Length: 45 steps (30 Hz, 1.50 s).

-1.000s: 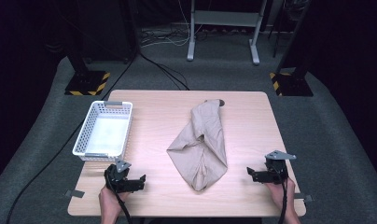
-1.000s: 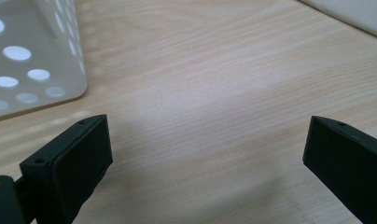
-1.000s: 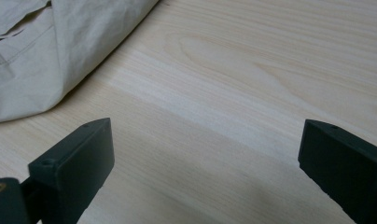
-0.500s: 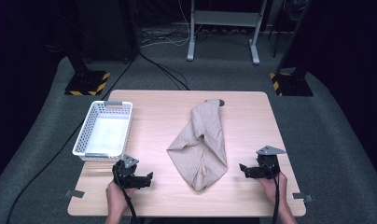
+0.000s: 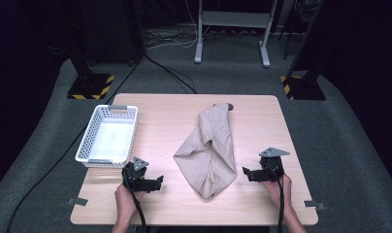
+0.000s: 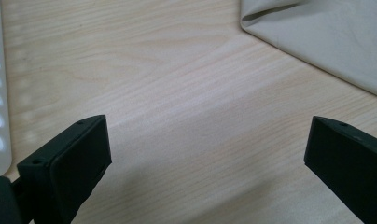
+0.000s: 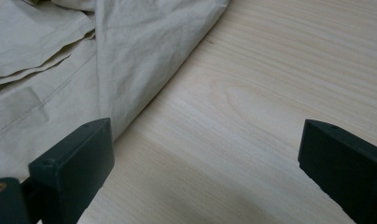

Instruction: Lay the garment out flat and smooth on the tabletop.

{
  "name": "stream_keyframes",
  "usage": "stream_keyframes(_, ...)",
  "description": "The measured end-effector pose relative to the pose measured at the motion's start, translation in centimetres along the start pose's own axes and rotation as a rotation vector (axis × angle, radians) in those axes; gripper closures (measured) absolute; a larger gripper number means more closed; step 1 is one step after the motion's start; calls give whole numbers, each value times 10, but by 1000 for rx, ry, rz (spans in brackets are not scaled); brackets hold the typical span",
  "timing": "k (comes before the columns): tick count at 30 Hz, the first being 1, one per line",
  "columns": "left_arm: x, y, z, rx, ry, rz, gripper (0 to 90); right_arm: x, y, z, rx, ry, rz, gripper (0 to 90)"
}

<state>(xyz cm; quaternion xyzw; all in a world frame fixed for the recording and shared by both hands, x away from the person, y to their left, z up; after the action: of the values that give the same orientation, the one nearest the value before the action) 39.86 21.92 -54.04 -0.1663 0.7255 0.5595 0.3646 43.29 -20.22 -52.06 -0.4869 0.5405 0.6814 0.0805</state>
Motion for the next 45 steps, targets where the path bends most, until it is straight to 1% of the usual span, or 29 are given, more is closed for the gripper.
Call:
stream_keyframes(5, -4, -5, -2, 7, 7, -9, 5, -7, -5, 3, -11, 10, -2, 27)
stream_keyframes(9, -7, -9, -3, 12, 11, -4, 5, -12, -10, 5, -17, 19, 4, 27)
stream_keyframes(17, -16, -19, -10, 25, 1, -5, 4, -21, -16, 6, -25, 23, 1, 28)
stream_keyframes(22, -22, -26, -18, 34, -15, -1, 4, -27, -20, 8, -30, 29, 2, 28)
stream_keyframes(30, -29, -39, -28, 44, -25, 2, 4, -36, -28, 13, -44, 44, 4, 29)
stream_keyframes(38, -34, -47, -35, 53, -33, 10, 4, -42, -36, 17, -56, 55, 8, 30)
stream_keyframes(41, -36, -49, -37, 50, -38, 10, 4, -45, -38, 19, -59, 55, 7, 31)
stream_keyframes(43, -37, -52, -40, 50, -48, 15, 4, -48, -41, 20, -62, 61, 9, 31)
stream_keyframes(45, -37, -54, -41, 49, -48, 15, 4, -49, -43, 21, -63, 64, 10, 31)
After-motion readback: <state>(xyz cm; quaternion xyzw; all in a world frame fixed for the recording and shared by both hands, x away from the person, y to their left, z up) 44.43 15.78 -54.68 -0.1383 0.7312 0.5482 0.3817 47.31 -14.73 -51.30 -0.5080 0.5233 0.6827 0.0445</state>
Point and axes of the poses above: each handheld gripper's, and its own axes: y roughly backward along the jaws, x roughly out of its underside, z roughly to its left, the point moved 4 cm from there along -y, roughly forward along the jaws, and after that the axes turned 6 degrees about y, right-handed, at the moved point
